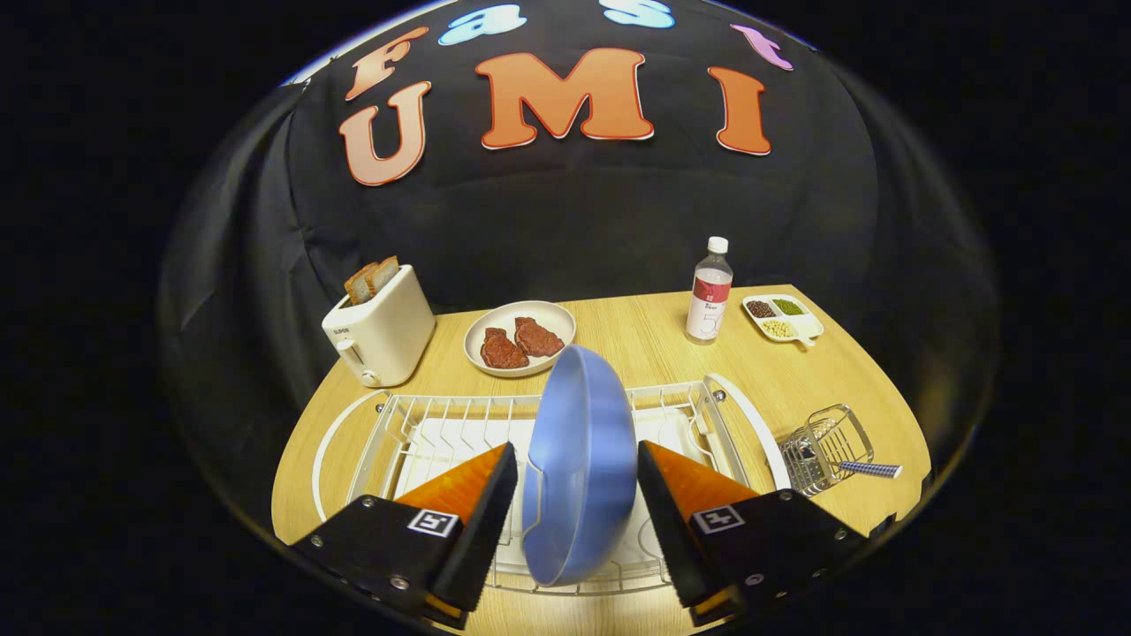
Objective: Take the plate from the dish rack, then take the spoon from the basket and place it into the plate.
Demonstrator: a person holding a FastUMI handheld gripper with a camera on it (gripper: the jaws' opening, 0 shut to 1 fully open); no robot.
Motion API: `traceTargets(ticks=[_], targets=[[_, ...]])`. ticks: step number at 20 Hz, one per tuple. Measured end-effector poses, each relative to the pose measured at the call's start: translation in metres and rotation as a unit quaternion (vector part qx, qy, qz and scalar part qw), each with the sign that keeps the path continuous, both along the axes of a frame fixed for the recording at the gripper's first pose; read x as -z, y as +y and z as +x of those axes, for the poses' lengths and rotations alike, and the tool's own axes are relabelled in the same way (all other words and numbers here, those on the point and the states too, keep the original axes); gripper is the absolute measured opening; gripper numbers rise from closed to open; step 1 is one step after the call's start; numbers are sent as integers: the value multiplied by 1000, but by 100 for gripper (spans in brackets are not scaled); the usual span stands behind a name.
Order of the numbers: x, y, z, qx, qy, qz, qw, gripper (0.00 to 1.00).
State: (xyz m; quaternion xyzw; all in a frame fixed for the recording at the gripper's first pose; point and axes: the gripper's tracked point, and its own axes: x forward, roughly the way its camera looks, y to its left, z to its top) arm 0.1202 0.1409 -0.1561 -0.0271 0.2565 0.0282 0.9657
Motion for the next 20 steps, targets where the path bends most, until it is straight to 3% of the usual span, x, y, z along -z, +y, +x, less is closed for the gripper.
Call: traceTargets(ticks=[3,4,8,10,14,20], targets=[[6,-4,2,15,8,-25,1000,56],[7,-6,3,25,10,-29,999,40],[0,-23,3,78,6,-59,995,26],[-16,-23,6,84,-18,-78,993,21],[-32,-26,6,89,-37,-115,989,21],[-61,-30,-2,92,-60,-76,991,20]])
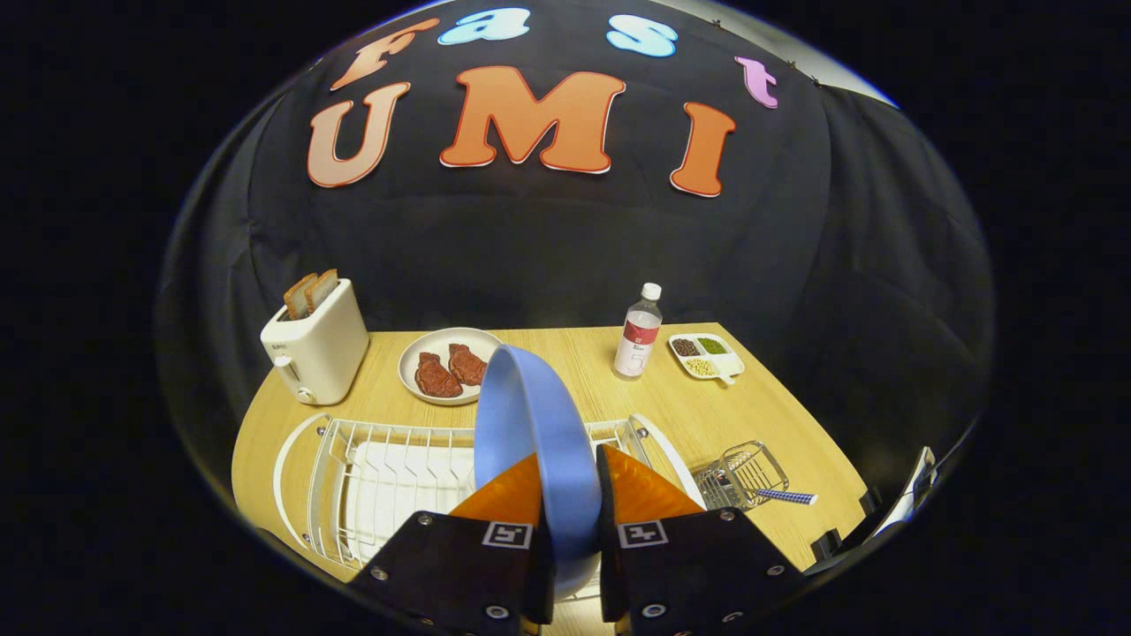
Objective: Take the plate from the dish rack, then take the spoon from the basket and place it into the plate.
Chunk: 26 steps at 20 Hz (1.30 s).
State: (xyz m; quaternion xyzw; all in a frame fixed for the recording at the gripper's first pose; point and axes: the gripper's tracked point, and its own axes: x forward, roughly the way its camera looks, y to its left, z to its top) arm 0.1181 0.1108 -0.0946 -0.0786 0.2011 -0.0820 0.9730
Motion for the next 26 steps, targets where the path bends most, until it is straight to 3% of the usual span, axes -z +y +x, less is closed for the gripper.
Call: traceTargets(ticks=[13,26], targets=[[-8,-48,-78,-11,-1,159,987,21],[52,-132,-171,36,22,271,962,21]])
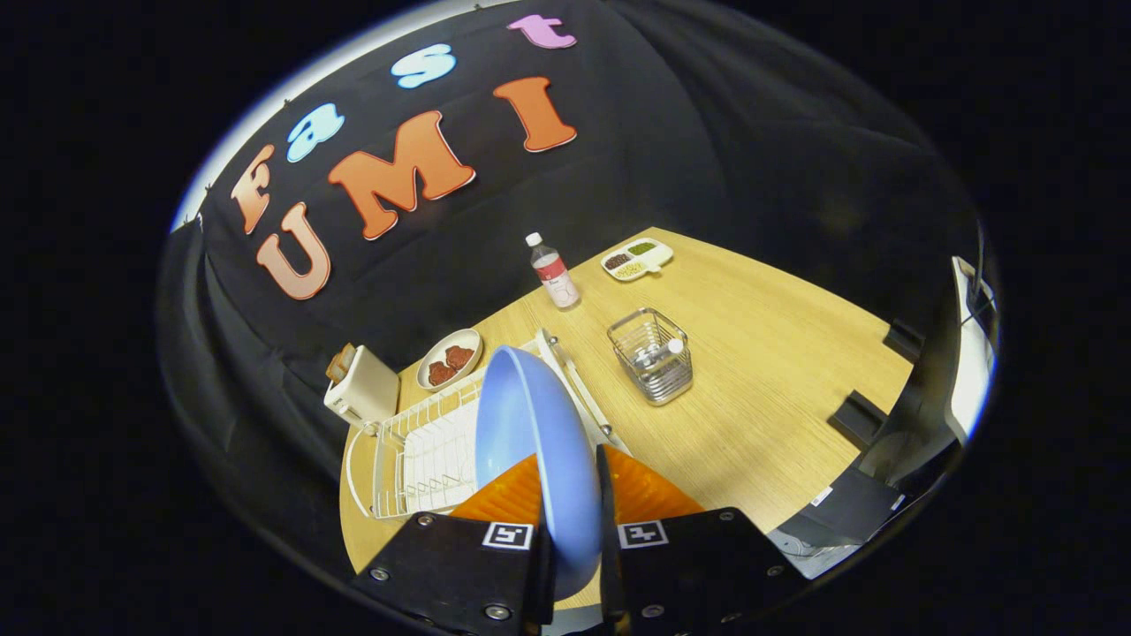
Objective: Take the plate from the dish rack, then take the spoon from the basket and place it into the plate.
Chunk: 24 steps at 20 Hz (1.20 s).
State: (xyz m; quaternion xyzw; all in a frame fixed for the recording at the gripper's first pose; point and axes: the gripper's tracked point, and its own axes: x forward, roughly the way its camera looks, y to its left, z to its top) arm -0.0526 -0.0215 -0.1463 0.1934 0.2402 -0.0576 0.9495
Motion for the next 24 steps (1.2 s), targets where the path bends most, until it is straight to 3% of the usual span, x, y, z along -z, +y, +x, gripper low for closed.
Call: traceTargets(ticks=[7,16,24], targets=[[49,-15,-31,6,19,74,997,21],[130,-3,-34,8,84,132,988,21],[149,4,-31,12,112,167,979,24]])
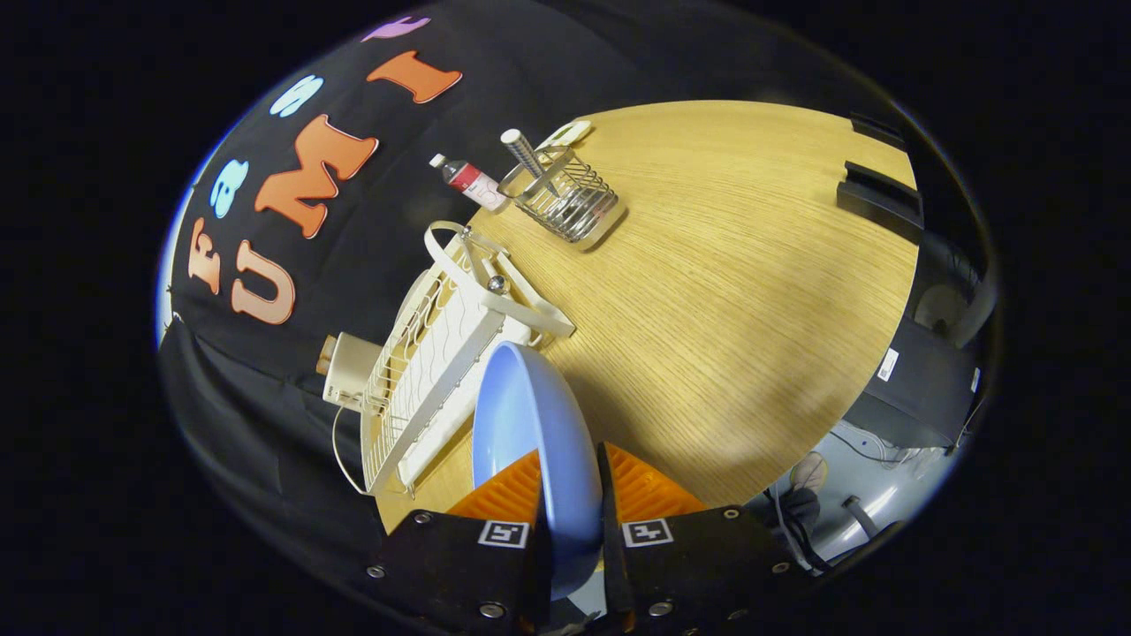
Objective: Take the plate from the dish rack, then take the spoon from the basket and place it into the plate.
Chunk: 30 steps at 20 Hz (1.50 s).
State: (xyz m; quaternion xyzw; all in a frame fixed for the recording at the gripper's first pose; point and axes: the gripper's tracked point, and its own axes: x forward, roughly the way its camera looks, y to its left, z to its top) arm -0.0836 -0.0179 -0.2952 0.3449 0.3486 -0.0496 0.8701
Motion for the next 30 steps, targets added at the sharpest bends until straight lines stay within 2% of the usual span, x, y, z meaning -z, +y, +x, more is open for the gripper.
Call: traceTargets(ticks=[1,3,4,7,11,12,14,20,27,30], targets=[[6,-5,1,0,6,-13,1000,25],[8,-13,-1,0,15,-32,999,34],[6,-18,-2,-1,16,-37,999,42],[-10,-32,5,-1,10,-59,998,53],[-38,-56,23,-13,-13,-134,991,78],[-48,-62,30,-16,-21,-154,988,88],[-70,-73,44,-22,-44,-196,979,97],[-119,-97,92,-56,-95,-319,941,99],[-144,-104,147,-90,-161,-354,917,98],[-141,-103,165,-115,-172,-353,913,80]])
